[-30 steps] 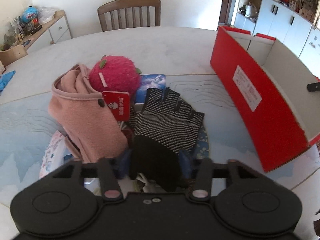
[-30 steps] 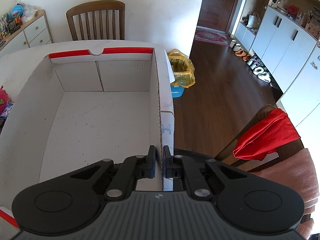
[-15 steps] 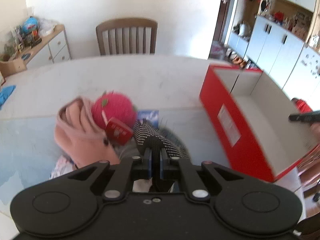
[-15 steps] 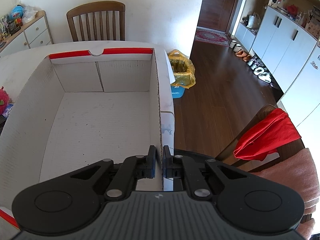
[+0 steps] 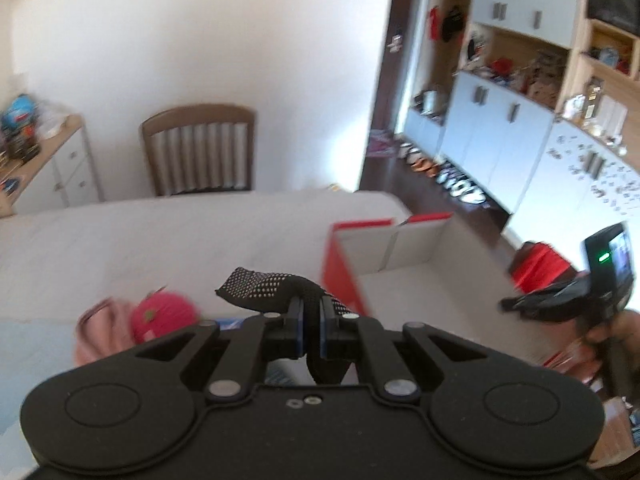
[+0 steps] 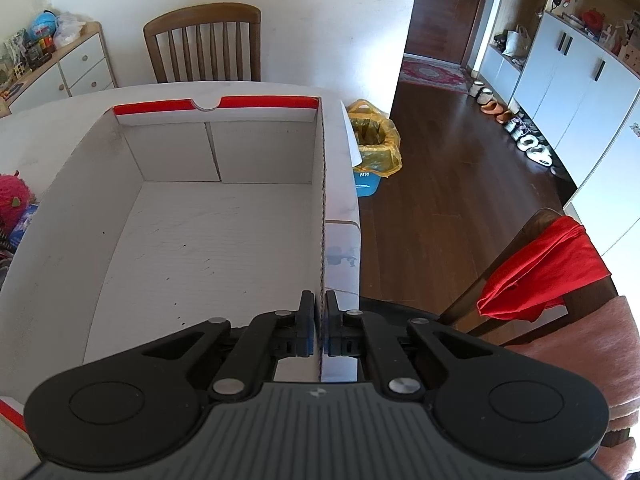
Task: Organize objects
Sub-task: 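Carry the glove into the cardboard box and open the left gripper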
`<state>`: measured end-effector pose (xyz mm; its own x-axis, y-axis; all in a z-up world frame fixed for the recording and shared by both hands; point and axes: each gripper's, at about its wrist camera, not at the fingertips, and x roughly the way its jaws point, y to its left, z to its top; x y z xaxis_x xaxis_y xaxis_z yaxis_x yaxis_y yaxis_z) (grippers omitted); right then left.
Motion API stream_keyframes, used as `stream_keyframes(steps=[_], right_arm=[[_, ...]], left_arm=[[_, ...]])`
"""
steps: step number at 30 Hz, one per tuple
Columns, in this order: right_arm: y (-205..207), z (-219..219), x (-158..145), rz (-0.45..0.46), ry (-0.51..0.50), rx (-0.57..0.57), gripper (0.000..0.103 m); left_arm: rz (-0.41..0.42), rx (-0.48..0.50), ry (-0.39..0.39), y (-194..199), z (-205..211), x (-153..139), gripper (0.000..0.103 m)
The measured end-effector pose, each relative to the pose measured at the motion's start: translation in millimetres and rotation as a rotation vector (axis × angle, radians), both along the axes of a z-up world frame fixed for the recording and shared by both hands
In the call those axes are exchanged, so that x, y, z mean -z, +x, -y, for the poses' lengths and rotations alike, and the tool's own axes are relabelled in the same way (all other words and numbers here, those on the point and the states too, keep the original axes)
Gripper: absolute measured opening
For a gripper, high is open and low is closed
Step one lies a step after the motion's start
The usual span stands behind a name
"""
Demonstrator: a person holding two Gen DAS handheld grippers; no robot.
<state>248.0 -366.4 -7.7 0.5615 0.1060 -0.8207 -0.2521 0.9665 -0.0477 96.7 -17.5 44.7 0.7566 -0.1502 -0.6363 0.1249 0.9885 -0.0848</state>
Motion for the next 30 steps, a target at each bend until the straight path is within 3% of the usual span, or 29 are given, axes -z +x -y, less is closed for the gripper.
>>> stream_keyframes(steps=[9, 19, 30], right_arm=[[-2.2, -3.0, 0.3, -0.007, 0.01, 0.0, 0.004], [-2.8, 0.8, 2.1, -0.022, 0.036, 0.014, 0.004], [0.3, 2.5, 2.0, -0.035, 0.056, 0.019, 0.004]], left_arm=[[0.045, 0.172, -0.036, 32.4, 61.2, -13.3, 0.005], [-0.031, 0.312, -0.031, 73.7, 115.9, 31.6, 0.005], [-0.127, 0.357, -0.008, 104.0, 147.7, 85.0, 0.005]])
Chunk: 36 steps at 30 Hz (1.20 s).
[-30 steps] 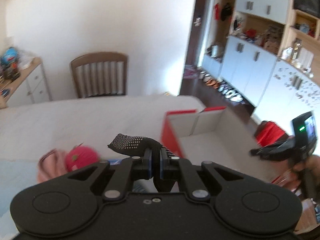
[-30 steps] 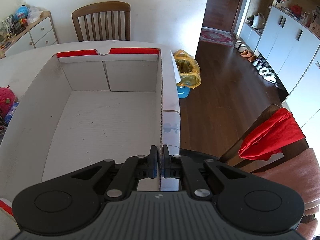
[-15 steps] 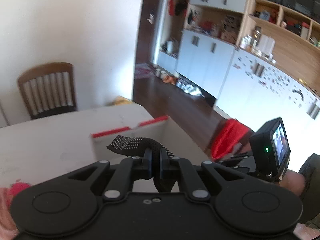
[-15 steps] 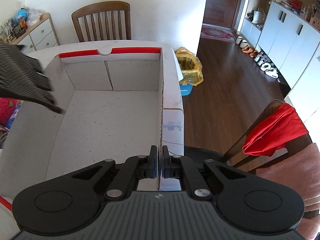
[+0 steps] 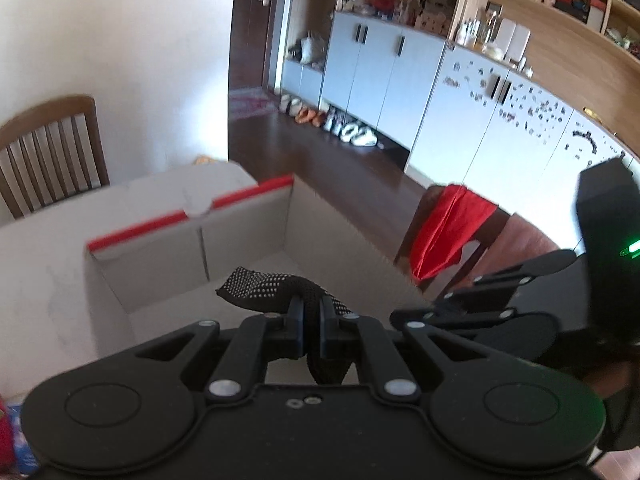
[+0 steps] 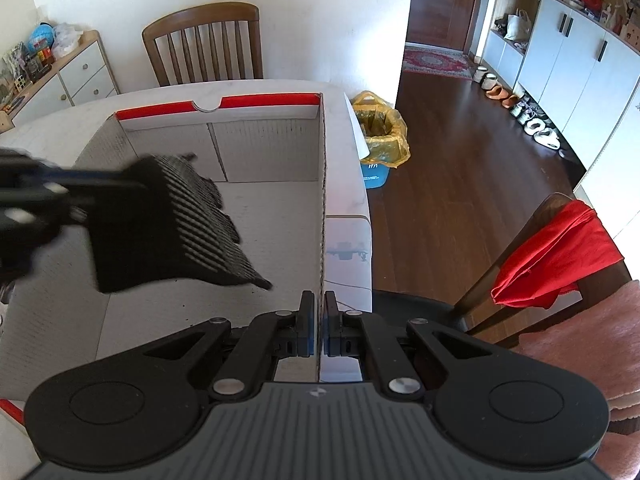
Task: Organize objects
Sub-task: 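Carry the glove into the cardboard box and open the left gripper, then move the left gripper back to the pink fleece cloth on the table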
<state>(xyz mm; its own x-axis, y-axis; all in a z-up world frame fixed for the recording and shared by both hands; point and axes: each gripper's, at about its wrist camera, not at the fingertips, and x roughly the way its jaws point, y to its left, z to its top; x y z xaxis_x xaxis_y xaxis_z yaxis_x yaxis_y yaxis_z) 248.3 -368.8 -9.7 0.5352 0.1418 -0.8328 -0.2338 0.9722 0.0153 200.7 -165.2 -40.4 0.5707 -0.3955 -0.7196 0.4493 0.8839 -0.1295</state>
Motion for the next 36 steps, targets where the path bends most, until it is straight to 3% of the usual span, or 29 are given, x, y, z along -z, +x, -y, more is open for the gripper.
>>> stream_keyframes(steps=[11, 18, 21, 26, 36], right_arm=[[5.4, 0.8, 1.9, -0.015, 0.014, -0.001, 0.004], [6.6, 1.4, 3.1, -0.02, 0.02, -0.001, 0.004], [6.7, 1.8, 4.0, -0.021, 0.023, 0.0, 0.004], [7.4, 2.1, 4.5, -0.023, 0.026, 0.001, 0.004], [9.1, 1.4, 4.7, -0.025, 0.02, -0.011, 0.004]], left_arm=[[-0.254, -0.018, 0.129, 26.9, 11.3, 51.2, 0.006], [-0.361, -0.021, 0.184, 35.6, 13.9, 70.8, 0.015], [-0.376, -0.021, 0.197, 35.8, 16.6, 76.1, 0.022], [-0.354, -0.015, 0.188, 31.5, 16.9, 71.1, 0.05], [-0.297, -0.04, 0.148, 14.8, 7.0, 43.8, 0.062]])
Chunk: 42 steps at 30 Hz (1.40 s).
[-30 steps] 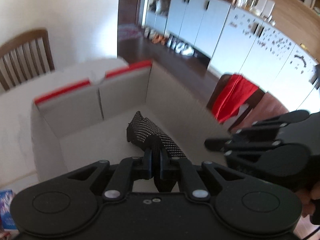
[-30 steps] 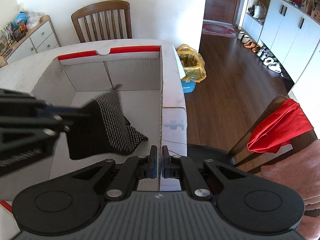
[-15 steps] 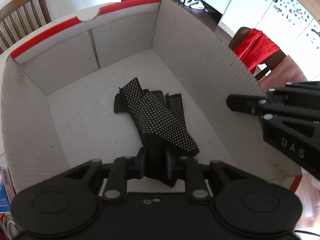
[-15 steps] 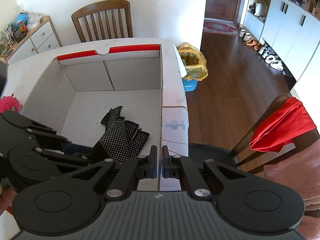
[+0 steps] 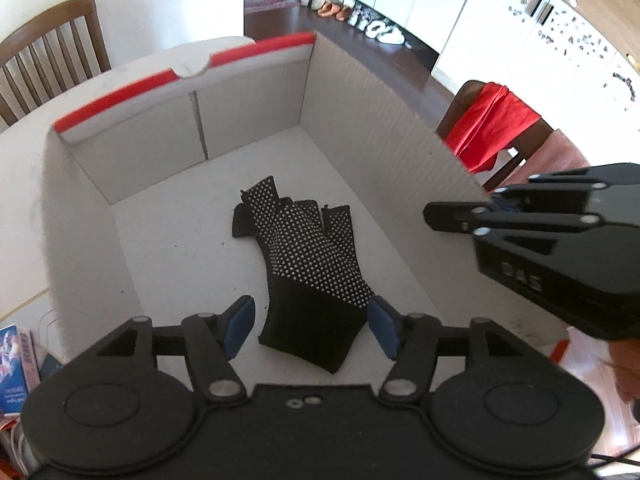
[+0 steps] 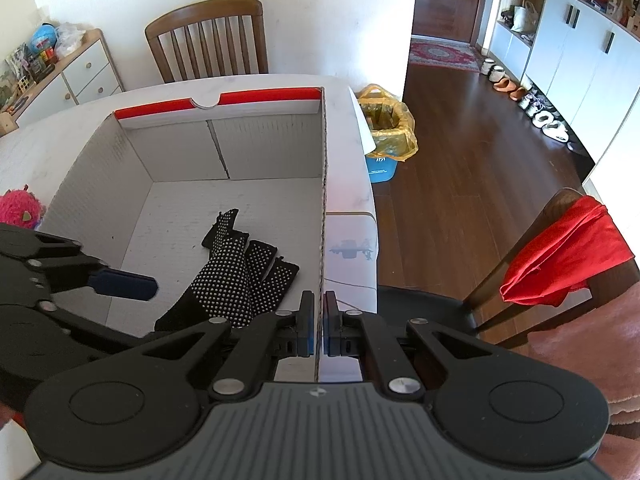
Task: Organize objects
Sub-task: 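Move the left gripper back to the pink fleece cloth on the table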
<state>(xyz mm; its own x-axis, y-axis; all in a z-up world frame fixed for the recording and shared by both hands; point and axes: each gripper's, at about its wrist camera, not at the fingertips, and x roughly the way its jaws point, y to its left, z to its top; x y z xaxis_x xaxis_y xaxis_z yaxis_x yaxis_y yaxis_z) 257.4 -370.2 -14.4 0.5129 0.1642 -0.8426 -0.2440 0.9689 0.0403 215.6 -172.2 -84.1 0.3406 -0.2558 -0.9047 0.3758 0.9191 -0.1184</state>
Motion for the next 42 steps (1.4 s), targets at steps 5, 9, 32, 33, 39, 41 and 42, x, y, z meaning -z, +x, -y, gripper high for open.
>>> stream_keyframes(steps=[5, 9, 32, 33, 39, 41, 42], right_arm=[[-0.2, -0.9, -0.4, 0.003, -0.007, -0.012, 0.004], [-0.6, -0.5, -0.5, 0.006, -0.009, -0.023, 0.004], [-1.8, 1.3, -4.3, 0.004, -0.011, -0.063, 0.004], [-2.0, 1.4, -4.2, 0.004, -0.012, -0.064, 0.004], [-2.6, 0.2, -4.6, 0.005, -0.016, -0.066, 0.004], [-3.4, -0.3, -4.5, 0.007, -0.02, -0.067, 0.004], [-3.8, -0.9, -4.4, 0.008, -0.022, -0.068, 0.004]], left_arm=[[0.043, -0.039, -0.038, -11.9, -11.3, -23.3, 0.063], [0.082, -0.071, -0.051, -23.4, -21.2, -39.3, 0.063], [0.27, -0.363, -0.061, -90.2, -109.2, -99.6, 0.09], [0.274, -0.374, -0.062, -92.0, -113.1, -100.1, 0.091], [0.296, -0.425, -0.064, -103.2, -136.9, -100.6, 0.1], [0.304, -0.435, -0.056, -106.1, -145.2, -99.8, 0.101], [0.307, -0.441, -0.049, -108.0, -149.3, -98.9, 0.101]])
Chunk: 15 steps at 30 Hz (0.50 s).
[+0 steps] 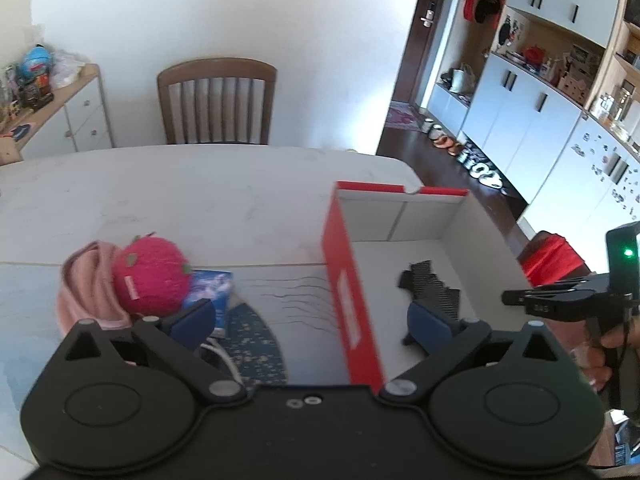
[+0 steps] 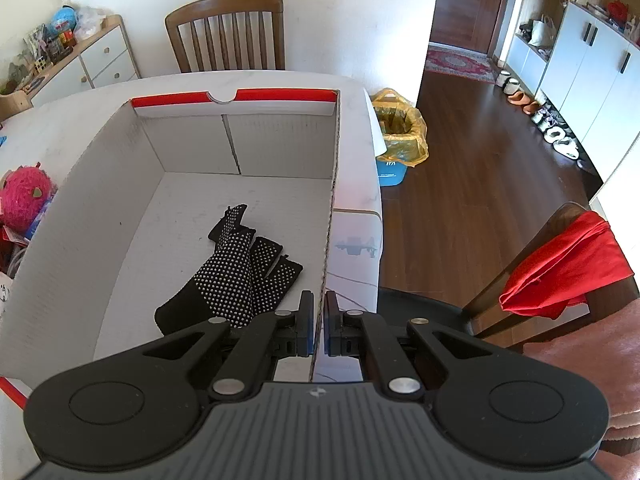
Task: Organize objects
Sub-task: 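Move the left gripper back to the pink fleece cloth on the table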
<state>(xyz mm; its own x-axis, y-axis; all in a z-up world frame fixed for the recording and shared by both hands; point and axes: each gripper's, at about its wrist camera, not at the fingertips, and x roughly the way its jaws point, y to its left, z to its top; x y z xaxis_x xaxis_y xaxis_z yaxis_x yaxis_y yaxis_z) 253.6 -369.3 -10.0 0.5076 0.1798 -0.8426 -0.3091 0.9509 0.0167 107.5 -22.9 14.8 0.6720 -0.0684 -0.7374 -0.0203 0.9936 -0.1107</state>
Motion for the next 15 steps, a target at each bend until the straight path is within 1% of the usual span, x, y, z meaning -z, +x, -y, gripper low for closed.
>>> stream_keyframes(steps=[7, 12, 15], right_arm=[[-0.8, -2.1, -0.4, 0.003, -0.01, 0.001, 0.004], [-0.5, -3.7, -0.3, 0.001, -0.02, 0.014, 0.004], [-1.7, -7.2, 0.4, 0.002, -0.032, 0.016, 0.004]], left_arm=[[-0.014, -0.068, 0.056, -4.3, -39.2, 13.3, 0.102], [-0.042, -0.09, 0.11, -4.7, -65.1, 29.7, 0.102], [-0.06, -0.112, 0.127, -3.0, -80.9, 41.4, 0.102]])
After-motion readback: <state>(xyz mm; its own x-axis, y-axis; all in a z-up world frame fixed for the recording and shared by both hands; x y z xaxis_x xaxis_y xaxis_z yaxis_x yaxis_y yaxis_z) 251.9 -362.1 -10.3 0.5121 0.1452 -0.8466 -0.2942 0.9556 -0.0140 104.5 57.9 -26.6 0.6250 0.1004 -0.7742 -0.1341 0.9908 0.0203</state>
